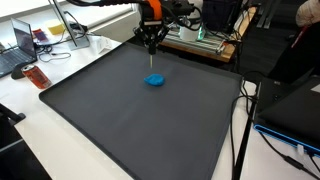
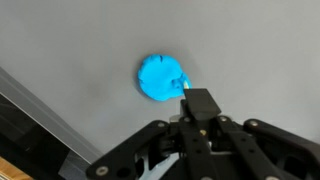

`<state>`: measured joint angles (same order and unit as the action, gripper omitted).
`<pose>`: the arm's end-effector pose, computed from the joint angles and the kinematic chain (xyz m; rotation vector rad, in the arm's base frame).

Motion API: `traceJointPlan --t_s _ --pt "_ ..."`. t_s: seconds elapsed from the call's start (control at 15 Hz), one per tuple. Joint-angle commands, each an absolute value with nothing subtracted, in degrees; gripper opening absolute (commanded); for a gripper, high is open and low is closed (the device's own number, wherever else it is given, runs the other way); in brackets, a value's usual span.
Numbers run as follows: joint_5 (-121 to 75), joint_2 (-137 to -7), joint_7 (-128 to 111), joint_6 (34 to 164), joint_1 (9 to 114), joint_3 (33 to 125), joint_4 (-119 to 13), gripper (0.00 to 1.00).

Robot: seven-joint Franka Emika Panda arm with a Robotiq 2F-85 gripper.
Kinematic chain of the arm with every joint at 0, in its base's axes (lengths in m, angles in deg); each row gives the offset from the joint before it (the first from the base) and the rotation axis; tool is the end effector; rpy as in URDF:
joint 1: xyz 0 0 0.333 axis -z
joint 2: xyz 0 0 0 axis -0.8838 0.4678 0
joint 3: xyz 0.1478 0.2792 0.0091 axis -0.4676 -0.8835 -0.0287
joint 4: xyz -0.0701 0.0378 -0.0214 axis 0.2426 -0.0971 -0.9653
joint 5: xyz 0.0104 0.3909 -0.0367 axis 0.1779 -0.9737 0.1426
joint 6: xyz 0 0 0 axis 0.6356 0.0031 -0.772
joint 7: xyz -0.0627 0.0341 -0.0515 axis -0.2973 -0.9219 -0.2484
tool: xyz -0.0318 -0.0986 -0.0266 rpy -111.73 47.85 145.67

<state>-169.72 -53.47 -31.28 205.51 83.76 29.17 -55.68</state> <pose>0.5075 0.0746 0.3371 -1.4330 2.7608 -0.2022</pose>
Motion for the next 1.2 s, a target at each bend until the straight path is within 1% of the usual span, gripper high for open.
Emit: traceJointPlan --t_s 0.0,0.8,1.13 --pt "-169.7 -49.8 -32.9 207.2 82.8 30.1 -51.8 0.03" --pt "-169.7 -42.6 -32.5 207.2 79.8 34.7 -48.5 0.03" --pt "-169.7 -42.0 -31.3 206.6 73.9 41.6 -45.3 0.03"
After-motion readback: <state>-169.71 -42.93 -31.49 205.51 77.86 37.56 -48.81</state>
